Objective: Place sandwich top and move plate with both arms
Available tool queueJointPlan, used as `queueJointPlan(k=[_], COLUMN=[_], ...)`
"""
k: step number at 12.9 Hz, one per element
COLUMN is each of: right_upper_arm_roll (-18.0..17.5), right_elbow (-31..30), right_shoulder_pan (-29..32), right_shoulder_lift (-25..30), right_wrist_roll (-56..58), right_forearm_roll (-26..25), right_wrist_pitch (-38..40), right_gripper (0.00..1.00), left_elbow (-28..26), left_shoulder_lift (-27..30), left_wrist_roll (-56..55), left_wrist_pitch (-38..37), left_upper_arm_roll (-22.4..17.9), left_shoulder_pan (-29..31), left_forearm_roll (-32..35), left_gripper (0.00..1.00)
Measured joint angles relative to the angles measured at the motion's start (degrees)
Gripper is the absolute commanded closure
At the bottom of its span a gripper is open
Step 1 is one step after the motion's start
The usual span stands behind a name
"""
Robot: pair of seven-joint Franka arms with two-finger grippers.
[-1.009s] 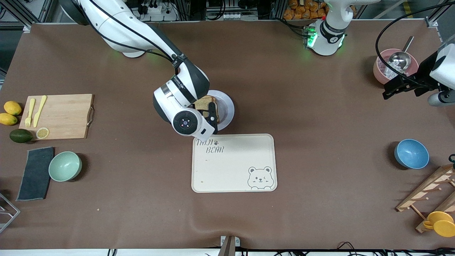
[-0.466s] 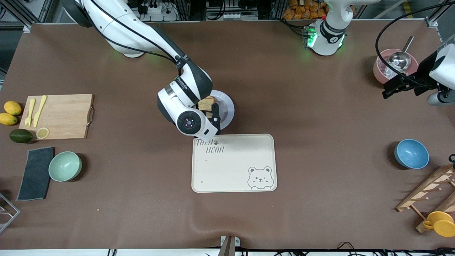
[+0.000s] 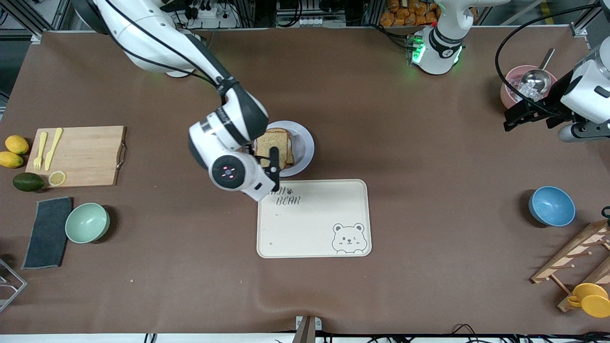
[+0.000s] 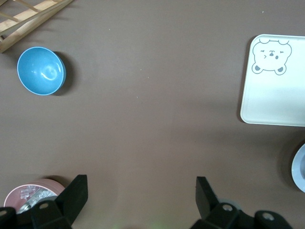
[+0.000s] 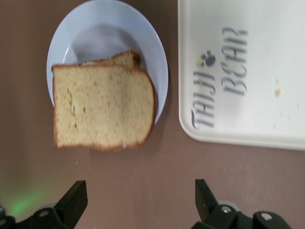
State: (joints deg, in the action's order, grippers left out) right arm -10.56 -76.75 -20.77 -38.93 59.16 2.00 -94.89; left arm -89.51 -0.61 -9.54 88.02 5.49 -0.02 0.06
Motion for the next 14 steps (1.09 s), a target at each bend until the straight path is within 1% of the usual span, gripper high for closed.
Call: queueJointPlan(k=[6,8,10,14], right_upper_arm_roll=[2.10,4.48,6.75,8.21], right_elbow=[-0.79,-1.94,-3.66,-5.18], right_shoulder_pan=[10.90,12.48,12.97,15.46], right_shoulder_lift=[4.14,6.69,9.98,16.46], right_wrist_roll=[-0.01,-0.53,-4.68,-15.51], right_forearm_roll=[-0.29,-0.70,-0.76,-1.13], right_wrist_pitch=[1.76,1.80,1.69,1.65], right_gripper=[0.00,0.00,0.00,0.00], left_elbow=[0.16,0.04,-0.24,-1.42], left_shoulder_lift=[0.05,0.00,-0.08,-0.54], left_wrist_roll=[0.06,0.12,0.12,0.12], left_wrist_pitch=[-0.20,-0.50,-0.54,-0.60], left_upper_arm_roll=[-0.67,-0.68,-0.68,-0.68], left_shoulder_pan=[1.04,1.38,1.39,1.60], left_forearm_roll=[0.00,0.00,0.00,-2.92], left_gripper=[0.00,0.00,0.00,0.00])
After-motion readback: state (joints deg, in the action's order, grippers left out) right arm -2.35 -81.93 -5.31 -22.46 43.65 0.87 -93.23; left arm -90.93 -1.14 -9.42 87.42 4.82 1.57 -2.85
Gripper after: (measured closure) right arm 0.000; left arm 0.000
